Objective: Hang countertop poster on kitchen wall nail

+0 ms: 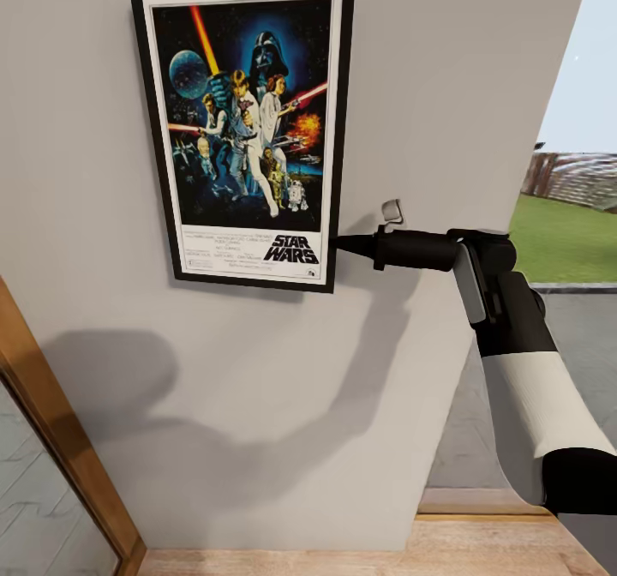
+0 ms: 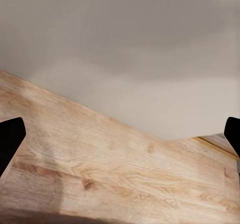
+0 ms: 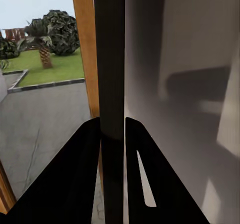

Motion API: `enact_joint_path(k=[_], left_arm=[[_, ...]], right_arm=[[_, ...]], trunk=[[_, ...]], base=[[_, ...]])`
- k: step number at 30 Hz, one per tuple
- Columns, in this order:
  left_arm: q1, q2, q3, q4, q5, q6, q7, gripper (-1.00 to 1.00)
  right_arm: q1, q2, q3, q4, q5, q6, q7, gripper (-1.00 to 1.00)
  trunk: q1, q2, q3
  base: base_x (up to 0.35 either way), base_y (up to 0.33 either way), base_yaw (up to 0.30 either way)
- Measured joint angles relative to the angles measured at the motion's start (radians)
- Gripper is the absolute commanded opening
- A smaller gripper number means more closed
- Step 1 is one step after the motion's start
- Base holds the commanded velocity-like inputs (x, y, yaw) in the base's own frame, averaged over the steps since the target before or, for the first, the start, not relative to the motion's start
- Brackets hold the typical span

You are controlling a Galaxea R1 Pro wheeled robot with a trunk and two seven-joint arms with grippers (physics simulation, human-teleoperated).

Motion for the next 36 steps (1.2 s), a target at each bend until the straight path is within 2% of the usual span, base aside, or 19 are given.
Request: enact_joint_path(k=[36], left_arm=[[0.0,0.005,0.0,0.0,0.0,0.0,0.0,1.0]], right_arm=[[0.004,0.0,-0.001,-0.001,-0.008,0.003,0.0,-1.0]], trunk=[[0.0,0.0,0.0]], base=[[0.019,0.0,0.0]])
